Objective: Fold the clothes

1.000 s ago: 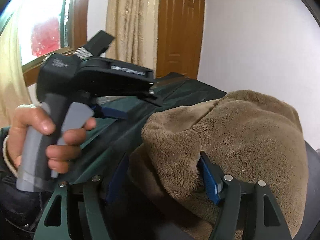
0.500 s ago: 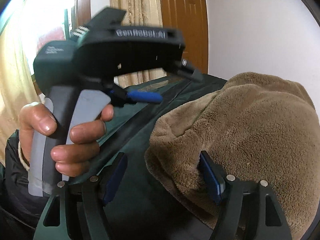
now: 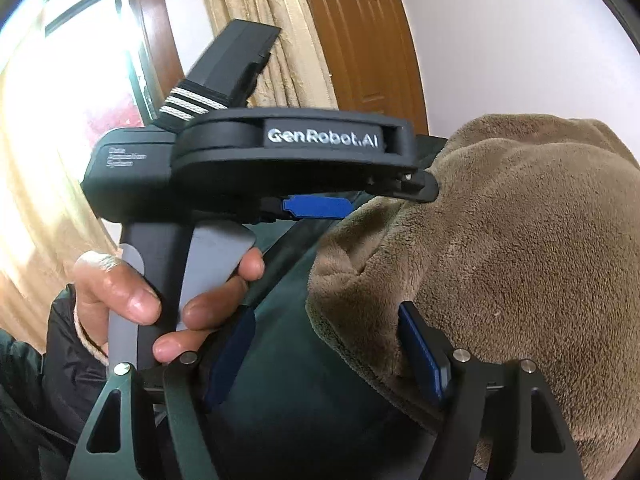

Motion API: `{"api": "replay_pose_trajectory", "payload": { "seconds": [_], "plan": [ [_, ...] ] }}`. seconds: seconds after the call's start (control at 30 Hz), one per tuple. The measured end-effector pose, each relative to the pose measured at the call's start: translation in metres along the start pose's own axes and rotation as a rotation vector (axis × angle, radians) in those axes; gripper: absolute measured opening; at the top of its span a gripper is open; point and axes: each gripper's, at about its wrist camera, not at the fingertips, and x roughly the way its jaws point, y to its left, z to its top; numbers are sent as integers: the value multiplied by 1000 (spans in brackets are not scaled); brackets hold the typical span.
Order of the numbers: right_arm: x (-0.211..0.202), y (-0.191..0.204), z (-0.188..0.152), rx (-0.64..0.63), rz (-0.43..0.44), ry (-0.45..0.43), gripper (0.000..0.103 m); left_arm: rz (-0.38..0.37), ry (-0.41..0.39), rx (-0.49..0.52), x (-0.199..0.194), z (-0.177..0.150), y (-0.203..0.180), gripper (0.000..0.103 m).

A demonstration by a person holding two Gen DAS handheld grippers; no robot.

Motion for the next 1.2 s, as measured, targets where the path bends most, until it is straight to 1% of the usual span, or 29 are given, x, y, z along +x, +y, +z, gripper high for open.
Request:
{"api": "replay_pose_trajectory", "payload": {
  "seconds": [0.1,0.17,0.23,0.27,0.37,0.47,0.5,0.57,0.63,0.67,0.7,0.77,0.8,0.9,1.0,1.1,1.2],
  "plan": [
    [-4,-2,2,-24,-4,-1,75,14,12,-1,5,0,3,87],
    [-11,-3,4,-31,-4,-8,75,49,13,-1,5,-1,3,89],
    [-26,-7,6,-22,-16,-39,75,85,14,-1,5,-2,4,98],
    [-36,-11,7,-11,-34,-66,75,103,14,-2,5,-2,4,99],
    [-66,-20,7,30,-143,-136,75,113,18,-6,5,-5,7,99],
    [-88,-34,5,57,-328,-170,75,130,6,8,3,-6,4,99],
    [-87,-38,6,67,-384,-164,75,126,5,3,3,-6,5,99],
    [-78,-43,11,81,-444,-137,75,115,4,-11,2,-6,6,99],
    [-68,-38,15,73,-450,-129,75,95,13,-33,1,-7,9,99],
    [-58,-34,19,45,-470,-122,75,84,17,-44,0,-7,10,99],
    [-60,-31,24,26,-494,-109,75,74,22,-58,0,-7,13,99],
    [-39,-32,29,-3,-556,-77,75,73,21,-65,1,-8,15,99],
    [-29,-32,25,-8,-571,-63,75,73,20,-68,1,-8,16,99],
    [-26,-32,25,-22,-608,-27,80,90,16,-46,-1,-10,11,99],
    [-26,-25,20,-52,-643,24,81,117,10,-19,-2,-11,7,99],
    [-23,-33,19,-24,-635,34,82,114,13,-21,-2,-12,8,99],
    [-23,-35,14,-2,-637,4,83,88,30,-45,1,-10,13,100]
  ]
}}
